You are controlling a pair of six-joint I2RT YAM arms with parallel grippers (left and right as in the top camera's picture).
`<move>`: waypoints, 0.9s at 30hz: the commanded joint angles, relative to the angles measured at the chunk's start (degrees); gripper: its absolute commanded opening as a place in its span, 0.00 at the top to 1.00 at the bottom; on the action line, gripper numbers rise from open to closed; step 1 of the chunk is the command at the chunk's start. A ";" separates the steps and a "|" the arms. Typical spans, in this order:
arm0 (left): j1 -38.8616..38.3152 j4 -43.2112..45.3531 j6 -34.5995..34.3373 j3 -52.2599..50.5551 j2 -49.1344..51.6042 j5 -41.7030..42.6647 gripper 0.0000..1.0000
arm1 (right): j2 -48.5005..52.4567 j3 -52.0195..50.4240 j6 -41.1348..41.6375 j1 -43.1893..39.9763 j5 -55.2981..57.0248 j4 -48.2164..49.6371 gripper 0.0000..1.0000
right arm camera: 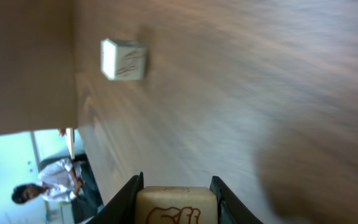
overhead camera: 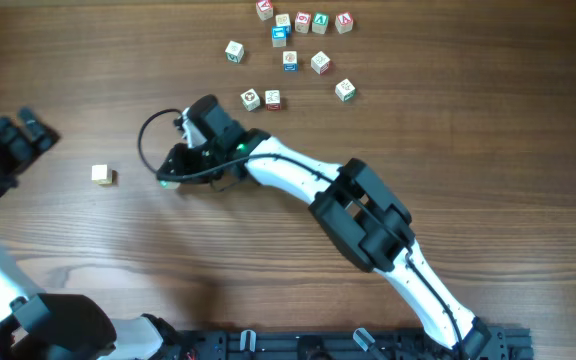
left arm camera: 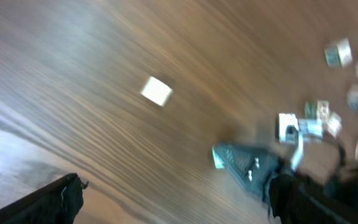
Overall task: Form a horizontal line
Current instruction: 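Carry the picture block left and place it beside the 'P' block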
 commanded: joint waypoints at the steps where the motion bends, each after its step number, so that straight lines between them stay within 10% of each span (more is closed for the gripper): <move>1: 5.49 3.15 -3.63 -5.31 1.09 1.05 0.00 | 0.37 -0.44 -1.01 1.18 3.52 0.81 0.76; 27: 7.32 14.75 -3.63 -19.17 1.11 4.68 0.00 | 3.87 -0.44 18.71 5.03 13.97 21.90 0.70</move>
